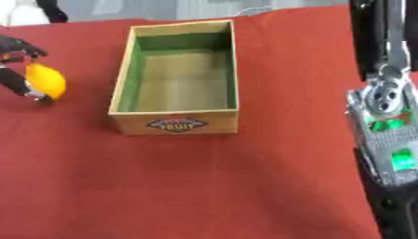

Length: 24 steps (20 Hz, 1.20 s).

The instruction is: Pick up objects on the table and place them in the box.

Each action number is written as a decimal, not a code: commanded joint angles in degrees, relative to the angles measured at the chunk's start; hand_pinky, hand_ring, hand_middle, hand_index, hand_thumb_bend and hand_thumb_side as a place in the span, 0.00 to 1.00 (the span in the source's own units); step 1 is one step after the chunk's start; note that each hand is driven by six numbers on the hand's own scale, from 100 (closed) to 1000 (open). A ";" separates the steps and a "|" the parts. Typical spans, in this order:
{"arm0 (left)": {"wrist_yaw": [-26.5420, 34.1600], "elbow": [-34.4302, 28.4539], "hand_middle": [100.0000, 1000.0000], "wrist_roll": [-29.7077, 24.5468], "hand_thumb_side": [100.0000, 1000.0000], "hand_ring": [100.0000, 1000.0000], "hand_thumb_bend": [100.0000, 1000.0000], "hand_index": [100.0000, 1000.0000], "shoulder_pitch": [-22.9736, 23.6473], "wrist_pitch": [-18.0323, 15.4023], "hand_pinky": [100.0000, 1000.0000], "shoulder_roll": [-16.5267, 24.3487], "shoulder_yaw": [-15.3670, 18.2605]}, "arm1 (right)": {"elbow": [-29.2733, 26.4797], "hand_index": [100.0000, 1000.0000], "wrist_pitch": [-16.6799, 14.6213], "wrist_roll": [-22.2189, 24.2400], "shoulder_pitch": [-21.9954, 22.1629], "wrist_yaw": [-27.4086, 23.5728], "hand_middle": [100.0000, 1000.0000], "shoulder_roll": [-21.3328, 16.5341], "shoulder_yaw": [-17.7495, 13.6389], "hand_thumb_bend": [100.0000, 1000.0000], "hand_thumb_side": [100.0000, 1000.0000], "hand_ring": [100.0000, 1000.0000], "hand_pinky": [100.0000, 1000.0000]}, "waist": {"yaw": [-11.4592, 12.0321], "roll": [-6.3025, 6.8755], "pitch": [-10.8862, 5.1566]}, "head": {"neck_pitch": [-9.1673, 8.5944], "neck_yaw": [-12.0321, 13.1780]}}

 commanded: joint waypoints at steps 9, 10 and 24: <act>0.88 0.68 0.78 1.67 0.60 0.75 0.69 0.98 -1.17 2.53 0.62 0.81 1.73 | -1.14 0.81 0.10 0.29 -1.51 -0.55 0.49 -1.77 0.06 0.00 1.00 0.70 0.78 | -0.51 -0.27 -0.01 | -0.58 0.45; 0.90 0.69 0.77 1.82 0.60 0.75 0.68 0.96 -1.17 2.65 0.61 0.79 1.73 | -1.14 0.81 0.11 0.31 -1.53 -0.58 0.49 -1.80 0.08 0.00 1.00 0.70 0.78 | -0.54 -0.29 0.08 | -0.64 0.48; -1.13 1.17 0.66 3.19 0.37 0.69 0.36 0.86 -1.25 3.01 0.56 0.97 1.70 | -1.14 0.81 0.10 0.17 -1.36 -0.87 0.48 -1.79 0.01 0.00 1.00 0.70 0.78 | -0.52 -0.39 0.13 | -0.89 0.62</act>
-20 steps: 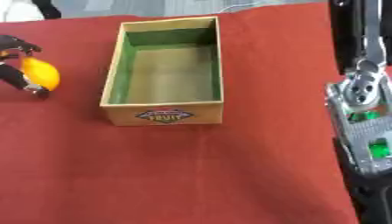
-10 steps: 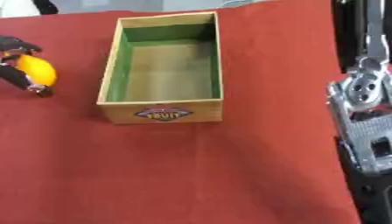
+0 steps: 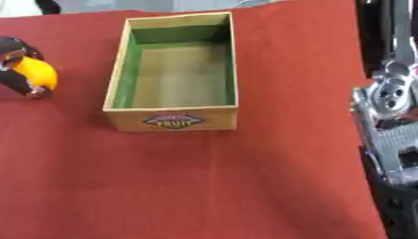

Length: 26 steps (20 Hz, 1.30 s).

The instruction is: Pick up objects on the table and place them in the box.

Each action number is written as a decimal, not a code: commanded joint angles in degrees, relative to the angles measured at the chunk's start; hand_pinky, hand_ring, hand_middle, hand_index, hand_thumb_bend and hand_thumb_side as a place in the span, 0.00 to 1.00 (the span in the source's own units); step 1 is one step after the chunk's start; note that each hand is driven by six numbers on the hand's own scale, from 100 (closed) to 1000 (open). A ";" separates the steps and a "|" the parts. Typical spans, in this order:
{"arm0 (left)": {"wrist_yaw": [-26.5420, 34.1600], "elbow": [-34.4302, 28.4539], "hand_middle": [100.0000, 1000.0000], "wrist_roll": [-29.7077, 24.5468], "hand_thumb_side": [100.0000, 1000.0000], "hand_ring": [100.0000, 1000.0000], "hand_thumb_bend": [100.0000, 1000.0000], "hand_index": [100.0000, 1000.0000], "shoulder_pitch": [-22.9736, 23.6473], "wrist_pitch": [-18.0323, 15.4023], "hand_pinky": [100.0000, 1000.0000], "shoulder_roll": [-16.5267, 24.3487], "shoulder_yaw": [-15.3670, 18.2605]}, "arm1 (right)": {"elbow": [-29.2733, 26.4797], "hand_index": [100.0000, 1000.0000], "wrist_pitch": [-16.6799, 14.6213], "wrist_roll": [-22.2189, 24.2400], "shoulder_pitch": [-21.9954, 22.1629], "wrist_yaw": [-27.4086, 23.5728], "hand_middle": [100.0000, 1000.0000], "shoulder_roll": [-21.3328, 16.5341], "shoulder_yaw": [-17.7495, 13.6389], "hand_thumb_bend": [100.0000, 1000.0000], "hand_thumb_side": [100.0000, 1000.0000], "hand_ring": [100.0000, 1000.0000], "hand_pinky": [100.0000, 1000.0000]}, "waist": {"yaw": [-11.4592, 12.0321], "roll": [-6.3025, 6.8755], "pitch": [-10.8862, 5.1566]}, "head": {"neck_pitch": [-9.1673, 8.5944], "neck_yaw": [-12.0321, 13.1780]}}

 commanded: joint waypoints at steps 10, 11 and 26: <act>-0.10 -0.39 0.54 0.71 0.08 0.54 0.05 0.75 -1.51 0.99 0.40 1.09 1.03 | -1.14 0.81 -0.16 -0.35 -0.32 -0.64 0.48 -0.89 -0.13 0.00 1.00 0.70 0.78 | 0.22 -0.04 -1.61 | -0.53 0.13; 0.15 -0.55 0.53 1.03 0.07 0.54 0.05 0.75 -1.54 1.20 0.39 1.08 1.03 | -1.14 0.81 -0.16 -0.38 -0.29 -0.65 0.48 -0.87 -0.15 0.00 1.00 0.70 0.78 | 0.22 -0.06 -1.66 | -0.52 0.10; 6.31 -7.20 0.46 3.78 0.05 0.42 0.00 0.65 -2.33 2.50 0.24 1.10 0.99 | -1.14 0.81 -0.24 -0.54 0.11 -0.62 0.48 -0.29 -0.27 0.00 1.00 0.70 0.78 | 0.57 -0.27 -2.64 | -0.01 -0.30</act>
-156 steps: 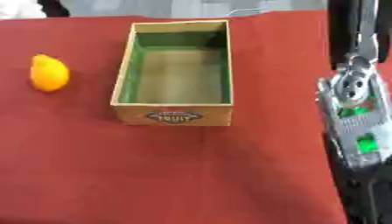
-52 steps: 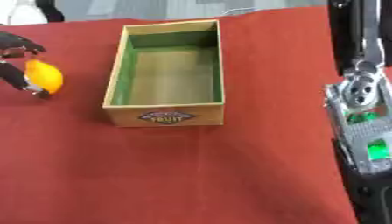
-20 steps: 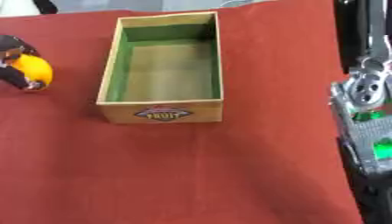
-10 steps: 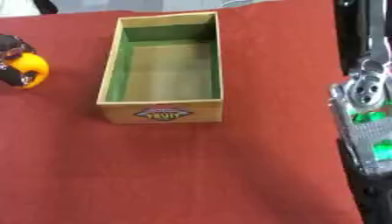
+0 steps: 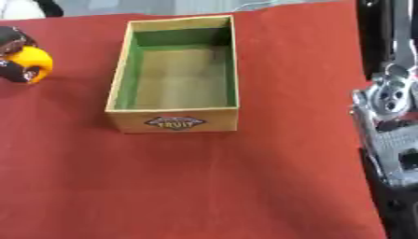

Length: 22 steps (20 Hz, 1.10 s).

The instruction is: Pick up objects on the table and place them in the box.

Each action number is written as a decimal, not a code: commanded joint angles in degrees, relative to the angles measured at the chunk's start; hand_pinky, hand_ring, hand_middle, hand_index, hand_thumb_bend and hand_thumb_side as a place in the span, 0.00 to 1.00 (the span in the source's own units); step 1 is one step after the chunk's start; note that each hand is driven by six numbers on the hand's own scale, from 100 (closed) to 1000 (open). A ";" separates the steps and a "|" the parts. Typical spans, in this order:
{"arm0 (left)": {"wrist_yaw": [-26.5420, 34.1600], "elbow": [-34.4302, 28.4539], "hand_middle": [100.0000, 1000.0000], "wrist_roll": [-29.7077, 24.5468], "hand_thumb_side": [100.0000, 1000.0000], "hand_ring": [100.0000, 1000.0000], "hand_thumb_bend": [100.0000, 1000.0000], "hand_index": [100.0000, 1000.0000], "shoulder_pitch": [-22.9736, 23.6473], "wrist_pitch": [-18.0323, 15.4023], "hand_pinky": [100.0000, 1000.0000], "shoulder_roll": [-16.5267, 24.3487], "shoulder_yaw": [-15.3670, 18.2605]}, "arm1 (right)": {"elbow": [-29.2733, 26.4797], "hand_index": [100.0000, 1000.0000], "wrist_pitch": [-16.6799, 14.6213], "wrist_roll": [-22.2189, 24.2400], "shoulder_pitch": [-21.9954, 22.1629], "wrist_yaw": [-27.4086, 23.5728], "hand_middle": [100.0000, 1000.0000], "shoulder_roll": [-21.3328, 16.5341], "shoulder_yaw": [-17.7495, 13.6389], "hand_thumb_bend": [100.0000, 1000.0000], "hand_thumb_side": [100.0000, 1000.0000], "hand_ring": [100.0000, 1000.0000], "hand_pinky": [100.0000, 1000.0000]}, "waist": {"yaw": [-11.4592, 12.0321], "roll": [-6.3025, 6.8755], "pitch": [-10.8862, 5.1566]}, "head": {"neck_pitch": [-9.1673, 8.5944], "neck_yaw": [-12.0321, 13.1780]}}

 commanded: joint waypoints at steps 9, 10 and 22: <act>5.92 -18.77 0.46 -0.72 0.06 0.41 0.00 0.65 -2.97 -2.62 0.22 0.10 -3.05 | -1.14 0.81 -0.33 -0.08 -0.22 -0.03 0.49 0.59 -0.19 0.00 1.00 0.70 0.78 | 0.63 -0.29 -3.21 | 2.48 -2.49; 6.20 -20.24 0.46 -0.94 0.06 0.41 0.00 0.65 -2.97 -2.82 0.22 -0.27 -3.53 | -1.14 0.81 -0.35 -0.08 -0.22 0.00 0.49 0.67 -0.18 0.00 1.00 0.70 0.78 | 0.64 -0.30 -3.29 | 2.58 -2.59; 11.09 -32.68 0.42 -3.98 0.08 0.37 0.00 0.63 -4.02 -5.43 0.16 -10.99 -8.36 | -1.14 0.81 -0.65 0.09 -0.54 0.08 0.49 1.60 0.05 0.00 1.00 0.70 0.78 | -0.10 -0.36 -3.79 | 1.99 -1.51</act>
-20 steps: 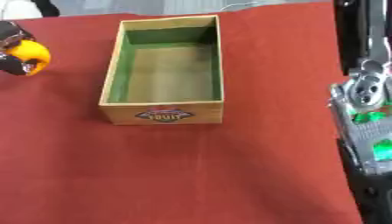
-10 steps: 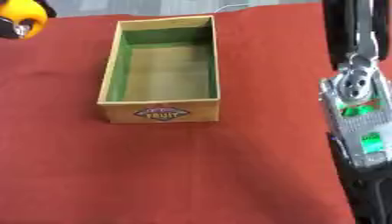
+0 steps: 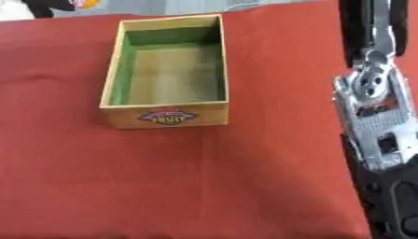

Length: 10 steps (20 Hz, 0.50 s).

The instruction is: Pick up objects on the table and place them in the box.

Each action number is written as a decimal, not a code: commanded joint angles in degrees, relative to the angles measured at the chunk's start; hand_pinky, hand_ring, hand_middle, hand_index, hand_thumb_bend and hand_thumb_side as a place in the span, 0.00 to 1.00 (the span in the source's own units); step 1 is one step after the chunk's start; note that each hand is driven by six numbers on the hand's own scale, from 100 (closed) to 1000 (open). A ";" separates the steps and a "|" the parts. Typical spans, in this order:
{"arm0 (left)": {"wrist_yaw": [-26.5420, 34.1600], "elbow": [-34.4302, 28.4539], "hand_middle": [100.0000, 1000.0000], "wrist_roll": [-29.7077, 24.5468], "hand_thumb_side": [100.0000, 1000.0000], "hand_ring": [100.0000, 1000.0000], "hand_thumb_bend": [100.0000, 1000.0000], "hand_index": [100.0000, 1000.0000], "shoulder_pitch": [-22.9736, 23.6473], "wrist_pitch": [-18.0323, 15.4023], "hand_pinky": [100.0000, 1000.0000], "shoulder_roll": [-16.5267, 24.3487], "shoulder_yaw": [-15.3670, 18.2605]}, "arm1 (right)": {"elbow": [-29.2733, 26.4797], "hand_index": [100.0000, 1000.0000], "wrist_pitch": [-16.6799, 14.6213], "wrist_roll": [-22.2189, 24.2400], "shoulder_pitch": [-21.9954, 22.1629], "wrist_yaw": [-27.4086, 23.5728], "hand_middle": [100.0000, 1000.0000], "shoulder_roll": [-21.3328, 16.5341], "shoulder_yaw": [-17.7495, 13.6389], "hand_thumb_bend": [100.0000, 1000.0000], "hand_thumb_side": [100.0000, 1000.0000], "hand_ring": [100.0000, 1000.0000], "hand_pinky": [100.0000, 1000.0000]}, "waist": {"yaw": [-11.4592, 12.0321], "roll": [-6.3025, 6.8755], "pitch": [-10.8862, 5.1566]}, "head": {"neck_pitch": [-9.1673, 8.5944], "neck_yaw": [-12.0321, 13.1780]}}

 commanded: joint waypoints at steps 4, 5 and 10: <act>3.04 -3.79 0.40 -0.48 0.09 0.36 0.00 0.61 -1.46 -1.30 0.15 -2.27 -2.08 | -1.14 0.81 -0.33 -0.02 -1.03 0.10 0.49 -0.30 0.06 0.00 1.00 0.70 0.78 | -0.30 0.03 -1.41 | -0.62 0.62; 3.84 -3.60 0.39 -0.36 0.08 0.36 0.00 0.60 -1.31 -1.64 0.15 -2.49 -2.52 | -1.14 0.81 -0.34 -0.04 -1.03 0.12 0.49 -0.31 0.05 0.00 1.00 0.70 0.78 | -0.35 0.08 -1.40 | -0.69 0.63; 7.92 -1.01 0.40 -0.23 0.11 0.36 0.00 0.60 -0.94 -2.89 0.15 -2.85 -4.16 | -1.14 0.81 -0.34 -0.06 -0.97 0.16 0.49 -0.38 0.06 0.00 1.00 0.70 0.78 | -0.43 0.31 -1.38 | -0.77 0.40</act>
